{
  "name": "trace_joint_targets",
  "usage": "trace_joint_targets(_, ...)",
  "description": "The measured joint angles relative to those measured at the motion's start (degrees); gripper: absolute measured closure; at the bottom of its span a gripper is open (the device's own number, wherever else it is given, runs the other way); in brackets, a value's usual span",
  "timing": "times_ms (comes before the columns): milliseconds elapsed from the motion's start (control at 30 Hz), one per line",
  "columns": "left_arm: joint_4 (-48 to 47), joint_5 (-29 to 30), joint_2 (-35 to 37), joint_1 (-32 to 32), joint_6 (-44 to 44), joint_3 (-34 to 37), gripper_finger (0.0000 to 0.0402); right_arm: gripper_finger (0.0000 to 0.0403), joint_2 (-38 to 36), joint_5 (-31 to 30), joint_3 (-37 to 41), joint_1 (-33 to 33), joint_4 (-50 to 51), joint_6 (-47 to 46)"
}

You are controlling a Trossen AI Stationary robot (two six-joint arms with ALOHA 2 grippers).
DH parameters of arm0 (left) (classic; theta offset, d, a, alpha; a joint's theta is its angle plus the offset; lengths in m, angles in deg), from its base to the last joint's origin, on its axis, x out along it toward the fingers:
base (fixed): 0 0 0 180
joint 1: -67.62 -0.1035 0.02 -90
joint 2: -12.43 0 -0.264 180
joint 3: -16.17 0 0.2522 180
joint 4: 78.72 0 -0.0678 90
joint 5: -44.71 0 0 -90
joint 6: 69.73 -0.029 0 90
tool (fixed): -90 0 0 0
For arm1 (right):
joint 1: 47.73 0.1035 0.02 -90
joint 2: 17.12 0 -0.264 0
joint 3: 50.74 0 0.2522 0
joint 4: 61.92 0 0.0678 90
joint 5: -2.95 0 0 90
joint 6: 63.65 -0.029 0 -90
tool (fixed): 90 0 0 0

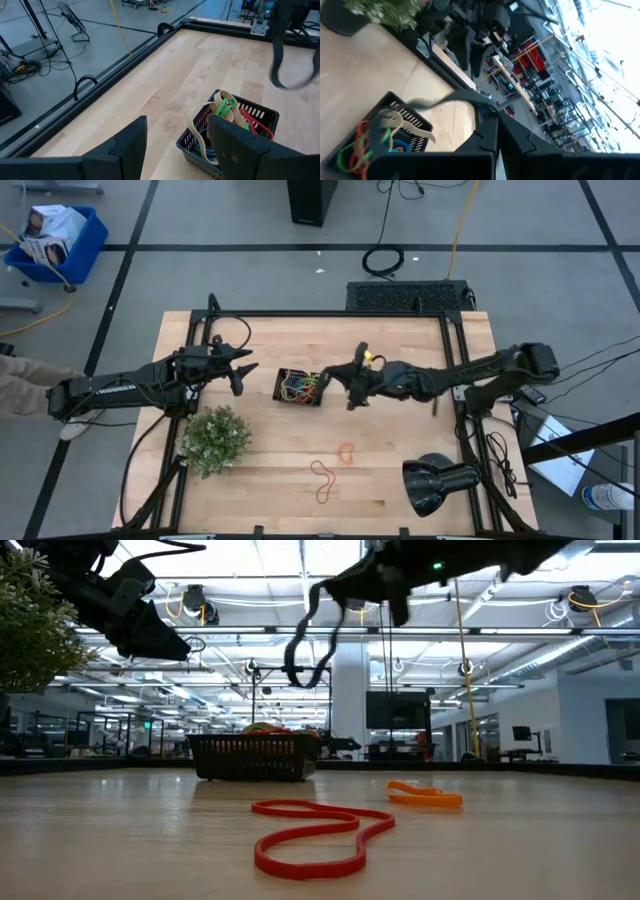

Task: Pick and place rubber bands into bin
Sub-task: Put the black rubber band into the black bin

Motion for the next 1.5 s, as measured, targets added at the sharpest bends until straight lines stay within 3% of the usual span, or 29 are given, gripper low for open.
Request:
trace_joint_targets(333,0.0,0.0,0.0,0.0,0.0,0.0,0.0185,0.0403,16.5,2.8,-11.8,-2.6,-0.1,2.6)
trace_joint_targets(833,-0.3,0.0,0.0,0.0,-0.2,0.0,0.0185,0.0403,32.2,2.8,-13.4,-3.9,0.2,-2.2)
trace_joint_targets(1167,-0.2,0.0,0.0,0.0,-0.1,0.0,0.0185,0.0403,35.3,5.7,-13.5,-4.2,-0.1,-9.1)
trace_joint_targets(1500,-0.2,0.0,0.0,0.0,-0.1,0.0,0.0185,0.0403,35.0,5.5,-13.5,-4.5,-3.7,-9.0)
